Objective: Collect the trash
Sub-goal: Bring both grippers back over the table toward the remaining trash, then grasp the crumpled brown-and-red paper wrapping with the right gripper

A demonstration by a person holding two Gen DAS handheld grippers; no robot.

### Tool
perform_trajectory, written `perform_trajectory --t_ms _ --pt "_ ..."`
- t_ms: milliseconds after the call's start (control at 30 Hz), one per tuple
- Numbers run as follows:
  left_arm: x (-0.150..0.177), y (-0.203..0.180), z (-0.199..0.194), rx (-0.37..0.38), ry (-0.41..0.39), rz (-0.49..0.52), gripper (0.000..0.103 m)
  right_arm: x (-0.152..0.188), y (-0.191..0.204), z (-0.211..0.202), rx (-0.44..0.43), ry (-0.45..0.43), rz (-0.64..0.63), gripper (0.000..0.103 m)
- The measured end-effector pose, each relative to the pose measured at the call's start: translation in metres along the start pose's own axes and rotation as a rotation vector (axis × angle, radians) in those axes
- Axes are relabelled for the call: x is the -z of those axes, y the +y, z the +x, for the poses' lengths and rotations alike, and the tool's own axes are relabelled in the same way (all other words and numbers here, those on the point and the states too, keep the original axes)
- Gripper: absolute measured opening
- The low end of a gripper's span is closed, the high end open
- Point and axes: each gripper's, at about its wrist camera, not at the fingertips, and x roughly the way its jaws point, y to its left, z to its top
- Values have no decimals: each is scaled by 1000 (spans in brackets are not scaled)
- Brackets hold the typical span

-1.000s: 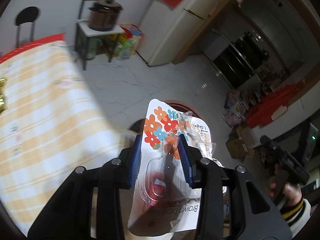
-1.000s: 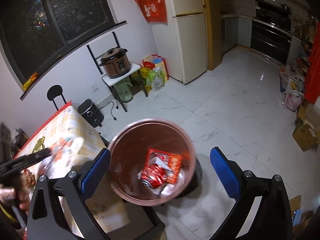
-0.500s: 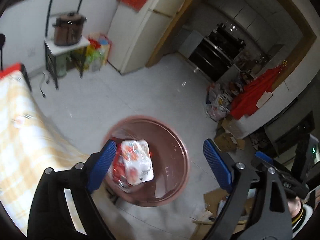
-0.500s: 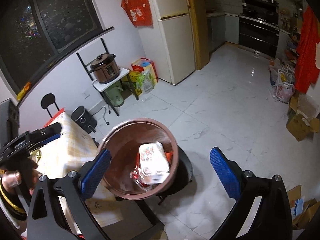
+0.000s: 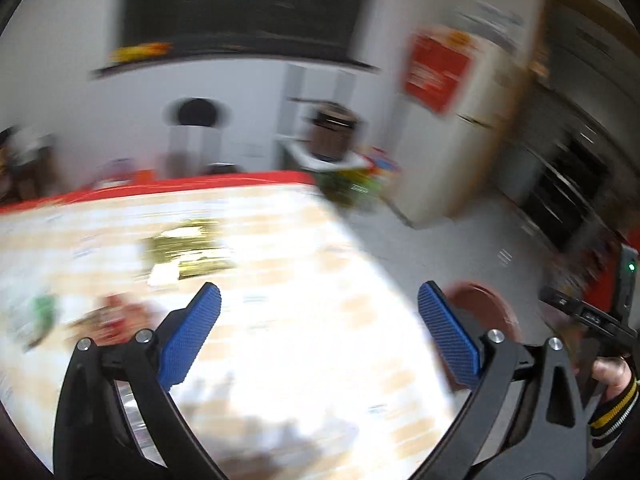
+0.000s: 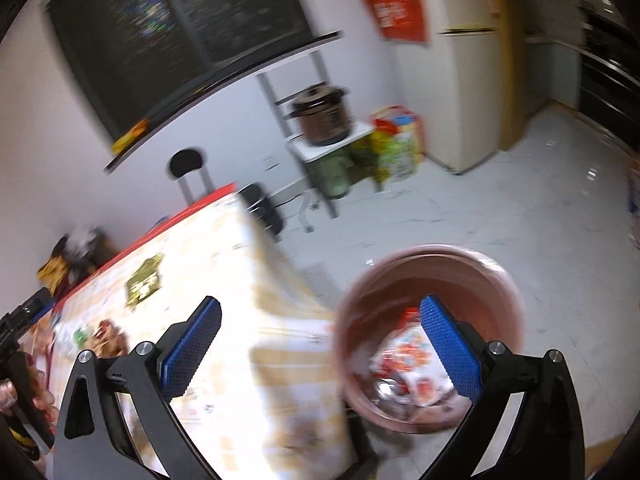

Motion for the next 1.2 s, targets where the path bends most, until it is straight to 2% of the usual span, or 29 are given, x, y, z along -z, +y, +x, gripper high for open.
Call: perform_trajectory --t_ms 167,267,400,633,767,867,967,1200 --pt "21 110 -74 -200 -64 -142 97 -2 74 28 -80 47 -108 98" --pt "43 165 -117 -254 -122 -219 97 5 124 39 -115 72 -163 98" --pt "68 218 -153 -319 -152 -291 97 25 184 52 -142 130 -249 98" --pt "110 301 -188 -443 -174 -419 97 52 273 62 -163 166 -352 98" --pt "119 339 -192 -448 -170 -410 97 62 318 66 -168 177 -397 98" --pt "122 359 -188 -411 -166 -402 97 71 346 73 -162 183 -428 98" --pt "127 379 -182 -356 -152 -436 97 78 368 81 -163 192 -442 98" --pt "129 418 -159 -324 -104 -439 97 102 404 121 -144 250 -439 98"
